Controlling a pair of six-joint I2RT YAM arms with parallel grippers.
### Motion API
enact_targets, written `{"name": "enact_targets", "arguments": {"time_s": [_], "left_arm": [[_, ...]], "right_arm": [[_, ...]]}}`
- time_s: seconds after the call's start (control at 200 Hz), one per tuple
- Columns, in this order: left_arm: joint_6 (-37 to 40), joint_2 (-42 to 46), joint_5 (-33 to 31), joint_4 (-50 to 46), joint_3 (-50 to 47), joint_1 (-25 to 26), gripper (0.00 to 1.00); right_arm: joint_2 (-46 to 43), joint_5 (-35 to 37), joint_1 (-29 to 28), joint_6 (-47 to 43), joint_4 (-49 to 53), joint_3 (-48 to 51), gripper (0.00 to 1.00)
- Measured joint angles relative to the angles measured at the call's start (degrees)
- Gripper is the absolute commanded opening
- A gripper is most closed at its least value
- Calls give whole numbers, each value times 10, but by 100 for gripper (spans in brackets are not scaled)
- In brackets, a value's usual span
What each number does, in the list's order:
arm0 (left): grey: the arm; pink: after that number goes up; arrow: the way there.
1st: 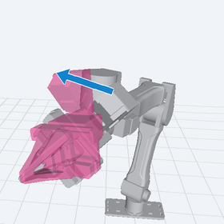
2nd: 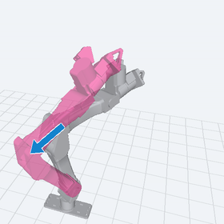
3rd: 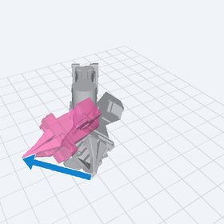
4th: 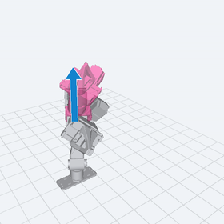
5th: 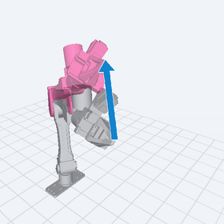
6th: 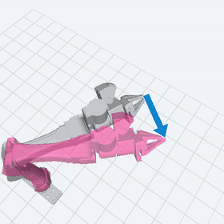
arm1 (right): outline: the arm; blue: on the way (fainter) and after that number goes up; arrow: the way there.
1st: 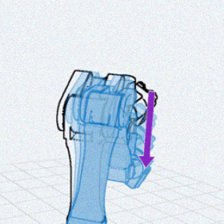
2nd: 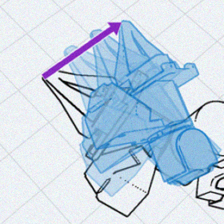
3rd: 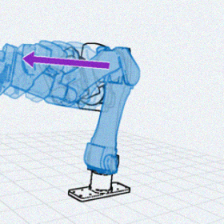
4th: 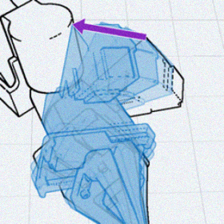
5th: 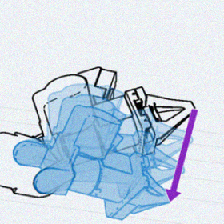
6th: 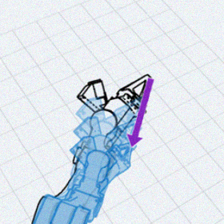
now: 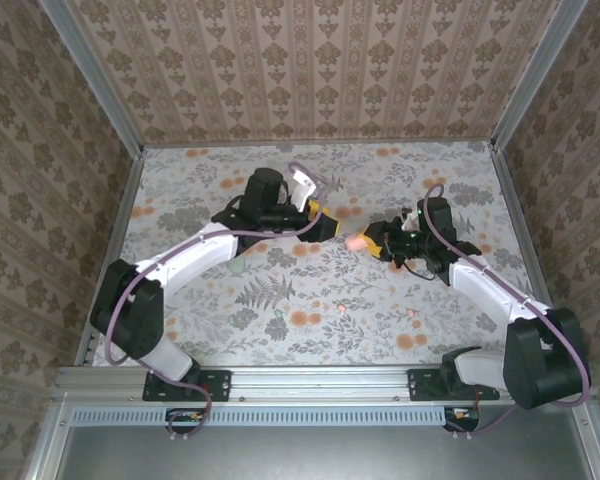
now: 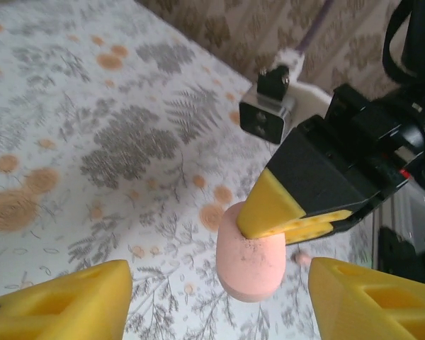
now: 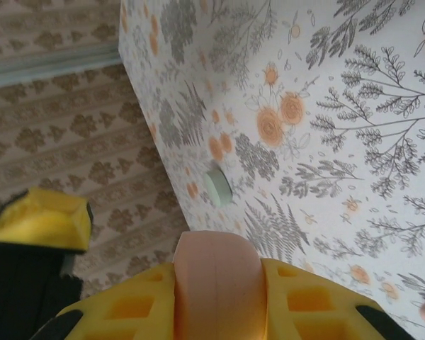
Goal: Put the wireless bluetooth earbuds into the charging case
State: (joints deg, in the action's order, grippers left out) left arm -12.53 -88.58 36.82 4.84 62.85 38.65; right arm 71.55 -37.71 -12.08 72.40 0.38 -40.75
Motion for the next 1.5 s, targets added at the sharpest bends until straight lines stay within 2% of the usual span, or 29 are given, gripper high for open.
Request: {"name": "enact_targets", "arguments": {"time_s": [0.17, 0.32, 0.425, 0.615, 0.775, 0.835, 1.09, 1.175, 1.28, 1.315, 1.43, 1.5], "left_arm": [[-52, 21, -6, 124, -74, 12, 73], [-74, 21, -14, 195, -101, 42, 74], [-92, 16, -16, 247, -111, 40, 71], [-128, -6, 7, 329, -131, 33, 59], [-134, -14, 17, 345, -134, 32, 59], [-135, -14, 19, 347, -134, 31, 54], [-145, -14, 40, 359, -137, 22, 20], [-145, -14, 44, 360, -137, 21, 13], [-145, -15, 49, 359, -137, 20, 11], [-147, -15, 51, 359, -137, 19, 11], [-149, -15, 54, 358, -137, 6, 8], [-149, -15, 58, 353, -137, -3, 8]], "right_arm": [[-11, 29, -24, 55, -41, -14, 18], [-11, 35, -48, 85, -68, -41, 18], [-12, 38, -56, 101, -79, -45, 17], [-19, 39, -66, 115, -79, -46, 17], [-33, 41, -66, 118, -79, -46, 16], [-38, 42, -66, 118, -79, -46, 16], [-43, 47, -66, 121, -79, -46, 16], [-43, 47, -66, 122, -78, -46, 26], [-43, 47, -67, 116, -74, -48, 45], [-43, 47, -67, 113, -69, -51, 49], [-55, 48, -65, 84, -38, -63, 51], [-70, 51, -63, 48, 0, -73, 45]]}}
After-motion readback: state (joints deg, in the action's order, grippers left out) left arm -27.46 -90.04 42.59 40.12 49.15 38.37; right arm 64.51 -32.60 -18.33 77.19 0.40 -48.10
